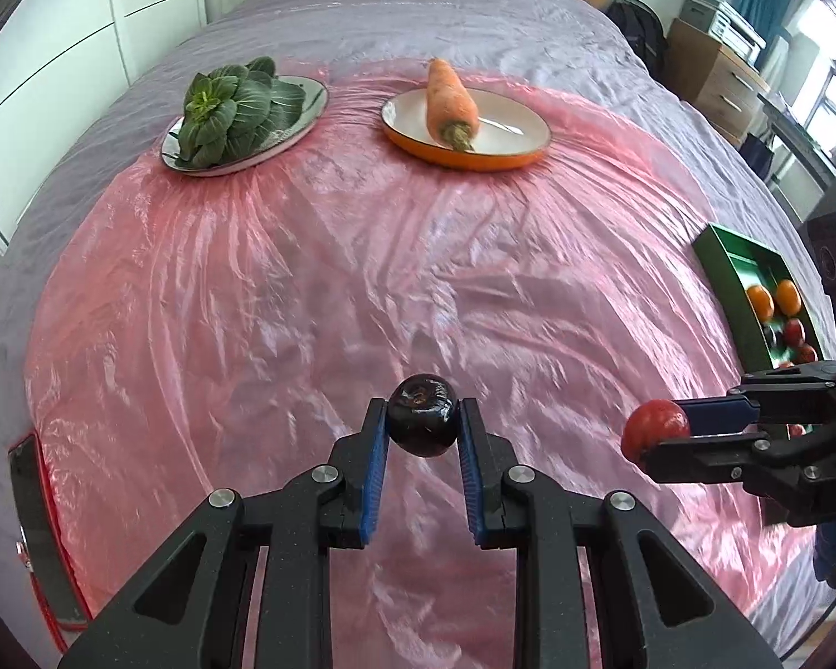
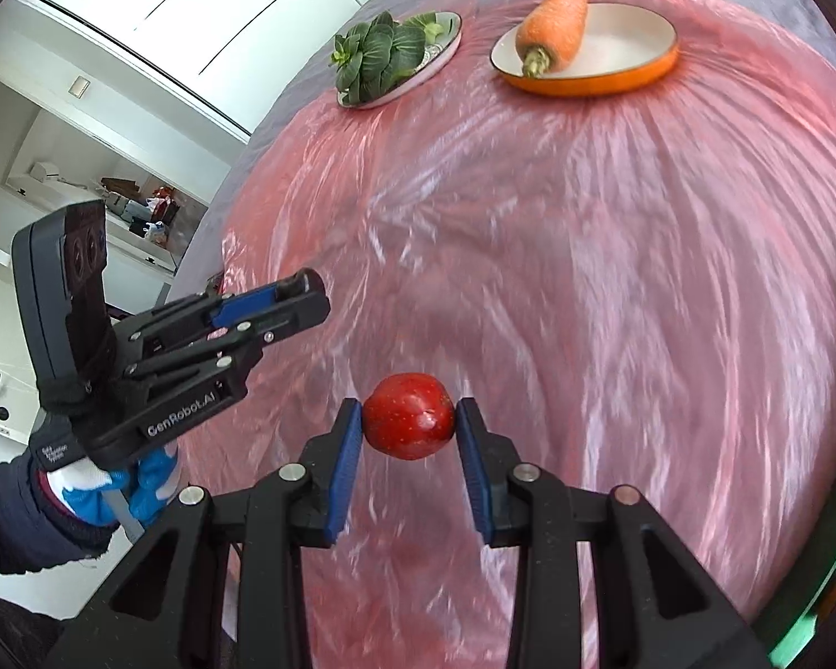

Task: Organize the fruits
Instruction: 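Carry the dark plum and red tomato over the green tray with both tools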

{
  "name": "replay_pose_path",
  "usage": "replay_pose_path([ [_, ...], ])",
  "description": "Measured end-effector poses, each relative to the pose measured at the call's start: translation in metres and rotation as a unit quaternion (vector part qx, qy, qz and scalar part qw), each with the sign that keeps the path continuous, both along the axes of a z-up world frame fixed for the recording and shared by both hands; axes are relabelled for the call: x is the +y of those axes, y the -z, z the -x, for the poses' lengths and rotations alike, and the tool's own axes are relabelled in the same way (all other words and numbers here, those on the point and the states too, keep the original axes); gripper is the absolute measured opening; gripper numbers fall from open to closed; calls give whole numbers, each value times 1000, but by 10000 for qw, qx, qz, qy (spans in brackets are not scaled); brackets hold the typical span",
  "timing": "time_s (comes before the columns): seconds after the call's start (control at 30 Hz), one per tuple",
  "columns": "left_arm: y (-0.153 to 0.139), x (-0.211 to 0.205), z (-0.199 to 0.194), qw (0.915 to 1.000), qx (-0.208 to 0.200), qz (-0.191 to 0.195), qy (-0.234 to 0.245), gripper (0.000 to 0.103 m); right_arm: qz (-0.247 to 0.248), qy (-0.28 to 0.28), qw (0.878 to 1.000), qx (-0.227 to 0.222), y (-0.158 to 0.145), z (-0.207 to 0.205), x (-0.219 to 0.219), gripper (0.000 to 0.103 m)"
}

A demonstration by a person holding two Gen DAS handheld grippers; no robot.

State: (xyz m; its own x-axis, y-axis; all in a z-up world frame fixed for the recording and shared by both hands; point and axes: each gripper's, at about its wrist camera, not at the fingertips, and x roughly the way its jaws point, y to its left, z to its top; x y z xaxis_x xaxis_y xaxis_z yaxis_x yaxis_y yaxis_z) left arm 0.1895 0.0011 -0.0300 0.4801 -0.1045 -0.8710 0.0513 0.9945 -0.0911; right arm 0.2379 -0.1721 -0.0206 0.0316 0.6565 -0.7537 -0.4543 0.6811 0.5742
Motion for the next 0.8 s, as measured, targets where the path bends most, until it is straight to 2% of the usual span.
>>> replay_pose_path([
  [0.4, -5, -69, 34, 9964, 350, -30, 777, 21, -149, 536, 9970, 546, 6, 81, -65, 47],
  [0.8, -16, -164, 52, 9826, 510, 142, 1778, 21, -20, 1473, 9850, 899, 2, 146, -157, 47],
])
